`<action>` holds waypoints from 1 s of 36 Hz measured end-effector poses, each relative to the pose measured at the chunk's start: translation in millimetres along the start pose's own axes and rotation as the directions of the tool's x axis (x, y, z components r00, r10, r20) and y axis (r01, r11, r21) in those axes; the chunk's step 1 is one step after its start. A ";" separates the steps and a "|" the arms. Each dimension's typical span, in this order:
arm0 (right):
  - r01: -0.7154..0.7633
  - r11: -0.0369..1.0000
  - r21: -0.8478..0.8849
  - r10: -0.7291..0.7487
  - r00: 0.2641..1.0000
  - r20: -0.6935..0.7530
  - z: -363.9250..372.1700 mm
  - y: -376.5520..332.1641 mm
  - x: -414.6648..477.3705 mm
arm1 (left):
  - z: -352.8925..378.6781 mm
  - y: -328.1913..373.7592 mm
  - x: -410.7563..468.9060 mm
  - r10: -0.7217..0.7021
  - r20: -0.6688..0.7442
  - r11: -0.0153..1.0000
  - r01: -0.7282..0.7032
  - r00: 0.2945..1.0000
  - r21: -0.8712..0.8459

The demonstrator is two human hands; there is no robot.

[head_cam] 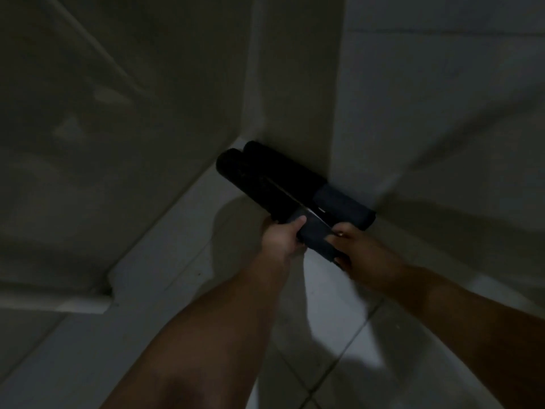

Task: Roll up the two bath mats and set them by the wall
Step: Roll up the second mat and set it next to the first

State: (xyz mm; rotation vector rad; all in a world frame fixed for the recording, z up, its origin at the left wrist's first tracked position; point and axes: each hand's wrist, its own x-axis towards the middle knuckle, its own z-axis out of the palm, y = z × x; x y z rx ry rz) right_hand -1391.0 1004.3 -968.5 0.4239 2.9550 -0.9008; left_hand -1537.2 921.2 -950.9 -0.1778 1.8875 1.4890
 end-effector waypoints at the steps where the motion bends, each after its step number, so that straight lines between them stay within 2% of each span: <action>1: 0.008 1.000 -0.012 -0.008 1.000 -0.025 0.0 0.7 2.9 | 1.9 0.7 5.8 0.015 -0.029 1.000 -0.015 0.999 0.015; 4: 0.008 0.999 -0.048 -0.011 0.998 -0.059 0.8 3.0 15.8 | 7.8 0.3 21.3 0.081 -0.135 0.991 -0.066 0.988 0.113; 6: -0.019 0.997 -0.070 0.016 0.999 -0.046 0.9 5.5 18.9 | 10.0 -6.6 25.5 0.097 -0.154 0.990 -0.080 0.983 0.115; 9: -0.065 0.997 -0.041 0.060 0.991 -0.117 3.6 10.4 11.6 | 12.6 -16.6 27.4 0.096 -0.166 0.991 -0.079 0.981 0.105; 12: -0.006 0.981 -0.195 -0.012 0.996 -0.092 6.3 14.1 9.7 | 15.5 -15.4 33.0 0.118 -0.178 0.977 -0.082 0.977 0.196; 15: 0.112 0.895 -0.433 -0.107 0.994 0.036 2.7 16.2 12.7 | 14.1 -15.5 35.3 0.174 -0.166 0.964 -0.133 0.971 0.232; 20: 0.146 0.867 -0.476 -0.191 0.981 -0.046 -5.7 24.8 2.5 | 7.5 -22.6 32.7 0.229 -0.163 0.932 -0.168 0.960 0.320; 22: 0.126 0.891 -0.435 -0.174 0.982 -0.073 -6.4 30.9 0.2 | 5.2 -24.3 29.2 0.229 -0.180 0.915 -0.149 0.957 0.375; 25: 0.058 0.922 -0.384 -0.076 0.997 -0.031 -11.4 34.5 -2.7 | 6.2 -24.0 19.6 0.253 -0.157 0.891 -0.167 0.955 0.422; 27: 0.068 0.938 -0.339 -0.093 0.994 -0.059 -14.7 33.4 -6.1 | 8.6 -22.9 8.2 0.299 -0.128 0.851 -0.204 0.946 0.485; 30: 0.061 0.957 -0.284 -0.089 0.992 -0.086 -25.3 28.1 -11.2 | 13.1 -23.0 -9.9 0.328 -0.031 0.835 -0.274 0.944 0.478; 33: -0.041 0.978 -0.202 0.034 0.999 -0.035 -47.8 15.7 -20.9 | 16.1 -16.3 -39.4 0.343 0.054 0.785 -0.318 0.938 0.532; 36: -0.211 0.965 -0.153 0.208 0.978 -0.033 -71.1 0.0 -43.1 | 15.5 -6.6 -77.4 0.358 0.105 0.711 -0.344 0.928 0.614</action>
